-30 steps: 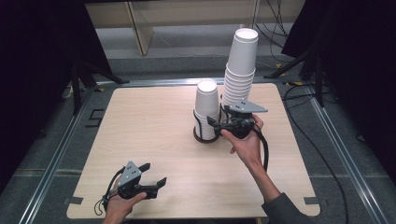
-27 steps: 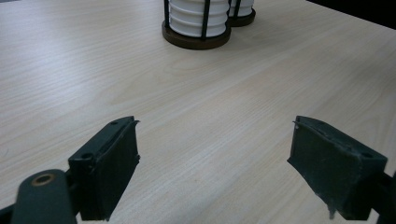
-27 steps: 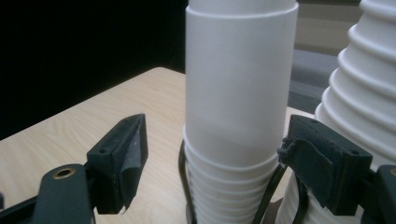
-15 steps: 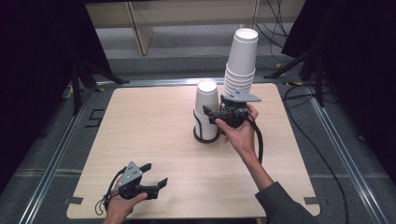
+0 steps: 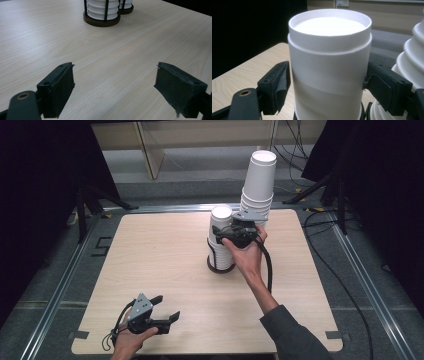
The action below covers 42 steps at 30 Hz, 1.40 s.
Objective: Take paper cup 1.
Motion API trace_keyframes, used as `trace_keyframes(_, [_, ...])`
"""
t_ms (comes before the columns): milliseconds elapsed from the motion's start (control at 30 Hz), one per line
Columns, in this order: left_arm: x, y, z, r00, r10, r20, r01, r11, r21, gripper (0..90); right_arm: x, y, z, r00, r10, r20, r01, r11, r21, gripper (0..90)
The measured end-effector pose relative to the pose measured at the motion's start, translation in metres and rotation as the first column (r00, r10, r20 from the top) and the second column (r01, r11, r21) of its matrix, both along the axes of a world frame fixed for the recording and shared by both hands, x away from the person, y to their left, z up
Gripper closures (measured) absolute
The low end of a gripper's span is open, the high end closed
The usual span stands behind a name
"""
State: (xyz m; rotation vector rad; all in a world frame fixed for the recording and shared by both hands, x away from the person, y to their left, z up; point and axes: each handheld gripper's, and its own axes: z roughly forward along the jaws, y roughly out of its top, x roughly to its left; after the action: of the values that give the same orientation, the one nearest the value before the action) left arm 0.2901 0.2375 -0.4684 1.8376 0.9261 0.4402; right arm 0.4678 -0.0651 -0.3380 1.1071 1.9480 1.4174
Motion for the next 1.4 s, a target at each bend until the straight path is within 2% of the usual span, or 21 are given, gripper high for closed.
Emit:
trace_keyframes(33, [0.000, -0.001, 0.000, 1.0000, 0.006, 0.002, -0.006, 0.9999, -0.012, 14.8, 0.001, 0.001, 0.000, 0.9999, -0.012, -0.004, 0.012, 1.000, -0.001, 19.8])
trace_keyframes(133, [0.000, 0.001, 0.001, 1.0000, 0.006, 0.000, -0.006, 0.9999, 0.011, 14.8, 0.004, 0.003, -0.002, 0.9999, -0.017, -0.002, 0.017, 1.000, 0.015, 19.7])
trace_keyframes(200, [0.000, 0.000, 0.000, 1.0000, 0.005, 0.002, -0.005, 1.0000, -0.004, 14.8, 0.004, 0.005, -0.002, 0.9995, -0.030, -0.012, 0.030, 1.000, 0.009, 19.0])
trace_keyframes(267, [0.000, 0.000, 0.000, 1.0000, 0.001, 0.001, -0.001, 1.0000, 0.001, 14.8, 0.006, 0.007, -0.003, 0.9994, -0.033, 0.005, 0.033, 0.999, -0.003, 18.3])
trace_keyframes(300, [0.000, 0.000, 0.000, 1.0000, 0.001, 0.001, -0.001, 1.0000, 0.000, 14.8, 0.006, 0.007, -0.002, 0.9994, -0.033, -0.001, 0.033, 0.999, -0.011, 18.1])
trace_keyframes(400, [0.000, -0.001, 0.000, 1.0000, 0.006, 0.001, -0.006, 0.9999, -0.010, 14.8, 0.008, 0.010, -0.003, 0.9990, -0.044, -0.010, 0.044, 0.999, 0.002, 17.4])
trace_keyframes(433, [0.000, 0.000, 0.000, 1.0000, 0.004, 0.001, -0.004, 1.0000, 0.006, 14.8, 0.009, 0.010, -0.003, 0.9992, -0.040, -0.011, 0.040, 0.999, -0.006, 17.3])
trace_keyframes(467, [0.000, -0.001, 0.000, 1.0000, 0.006, 0.002, -0.006, 0.9999, -0.009, 14.8, 0.009, 0.012, -0.003, 0.9987, -0.049, -0.012, 0.049, 0.999, 0.000, 16.7])
trace_keyframes(533, [0.000, -0.001, 0.000, 1.0000, 0.006, 0.001, -0.006, 1.0000, -0.007, 14.8, 0.009, 0.013, -0.004, 0.9982, -0.059, -0.011, 0.059, 0.998, -0.003, 16.3])
trace_keyframes(633, [0.000, -0.001, 0.000, 1.0000, 0.005, 0.002, -0.005, 1.0000, -0.006, 14.8, 0.011, 0.015, -0.003, 0.9969, -0.077, -0.019, 0.076, 0.997, -0.015, 16.4])
trace_keyframes(700, [0.000, -0.001, 0.000, 1.0000, 0.005, 0.002, -0.005, 1.0000, -0.006, 14.8, 0.012, 0.017, -0.004, 0.9968, -0.080, 0.001, 0.080, 0.997, -0.018, 17.0])
trace_keyframes(767, [-0.001, -0.001, 0.001, 1.0000, 0.007, 0.001, -0.007, 1.0000, -0.001, 14.8, 0.012, 0.019, -0.003, 0.9954, -0.095, -0.012, 0.095, 0.995, -0.027, 18.2])
trace_keyframes(933, [-0.001, 0.000, 0.001, 1.0000, 0.001, 0.001, -0.001, 1.0000, 0.005, 14.8, 0.012, 0.020, -0.003, 0.9950, -0.099, -0.006, 0.099, 0.995, -0.026, 19.6])
trace_keyframes(1100, [0.000, 0.000, 0.000, 1.0000, -0.002, 0.001, 0.002, 1.0000, 0.002, 14.9, 0.007, 0.022, 0.009, 0.9941, -0.106, 0.021, 0.107, 0.994, -0.026, 20.1])
trace_keyframes(1167, [0.000, -0.001, 0.000, 1.0000, -0.003, 0.001, 0.003, 1.0000, 0.002, 14.8, 0.005, 0.022, 0.017, 0.9921, -0.110, 0.060, 0.113, 0.993, -0.041, 20.1])
trace_keyframes(1233, [-0.001, -0.001, 0.000, 1.0000, -0.004, 0.001, 0.004, 1.0000, 0.003, 14.8, 0.002, 0.023, 0.026, 0.9926, -0.113, 0.046, 0.114, 0.993, -0.025, 20.2])
trace_keyframes(1300, [-0.001, -0.001, 0.000, 1.0000, -0.003, -0.001, 0.003, 1.0000, 0.003, 14.9, 0.000, 0.023, 0.034, 0.9919, -0.117, 0.050, 0.118, 0.993, -0.009, 20.2])
trace_keyframes(1333, [-0.001, -0.001, 0.000, 1.0000, -0.005, -0.001, 0.005, 1.0000, 0.003, 14.9, 0.001, 0.023, 0.039, 0.9913, -0.108, 0.075, 0.109, 0.994, -0.009, 20.2])
trace_keyframes(1400, [-0.001, -0.001, 0.000, 1.0000, -0.004, 0.000, 0.004, 1.0000, 0.002, 14.9, 0.000, 0.024, 0.047, 0.9906, -0.106, 0.086, 0.107, 0.994, 0.002, 20.2])
